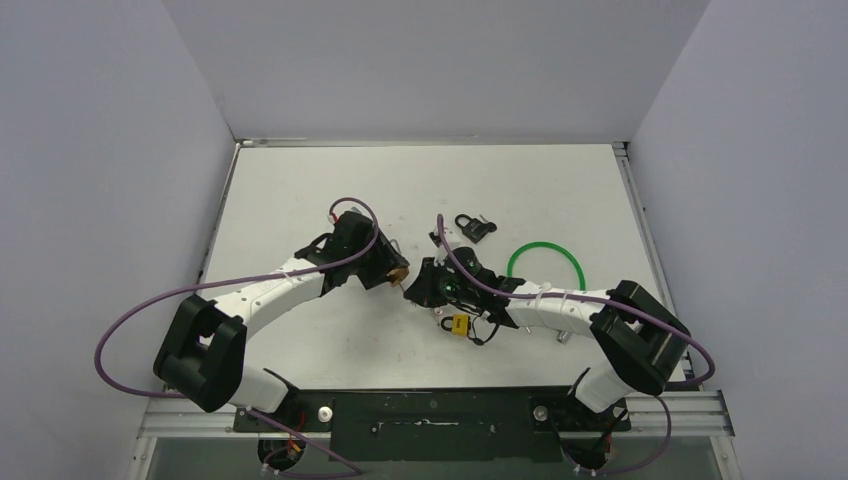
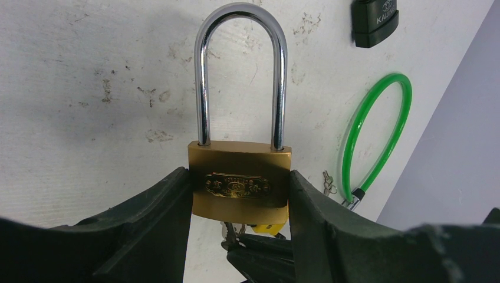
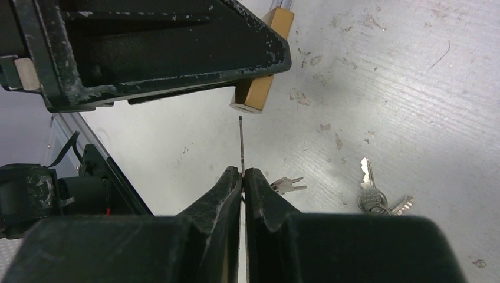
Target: Unlock with the key
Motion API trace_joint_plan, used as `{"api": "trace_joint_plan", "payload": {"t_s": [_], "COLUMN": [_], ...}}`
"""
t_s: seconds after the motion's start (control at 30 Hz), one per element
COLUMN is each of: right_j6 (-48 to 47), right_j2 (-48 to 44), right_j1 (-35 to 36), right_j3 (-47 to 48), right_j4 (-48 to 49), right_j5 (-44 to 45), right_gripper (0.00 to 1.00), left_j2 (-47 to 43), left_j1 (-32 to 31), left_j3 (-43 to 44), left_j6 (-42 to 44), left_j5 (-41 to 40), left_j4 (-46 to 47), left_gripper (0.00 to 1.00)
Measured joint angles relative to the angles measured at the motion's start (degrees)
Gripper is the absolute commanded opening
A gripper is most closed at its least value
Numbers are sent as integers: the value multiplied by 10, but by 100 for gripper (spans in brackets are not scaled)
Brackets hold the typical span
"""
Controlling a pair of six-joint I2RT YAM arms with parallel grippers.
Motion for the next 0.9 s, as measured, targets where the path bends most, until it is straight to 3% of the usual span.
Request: {"api": "trace_joint_plan", "payload": {"t_s": [0.9], "right_j6": [20], "right_j2": [-5], "right_j1": [-12], "right_j3": [-8], "right_j4": [16], "right_j5": [10], "right_gripper": [0], "left_j2": [0], "left_j1": [3], "left_j3": [-16], "left_j6": [-1], "left_j5": [2], "left_j4": [21], "left_gripper": [0]}}
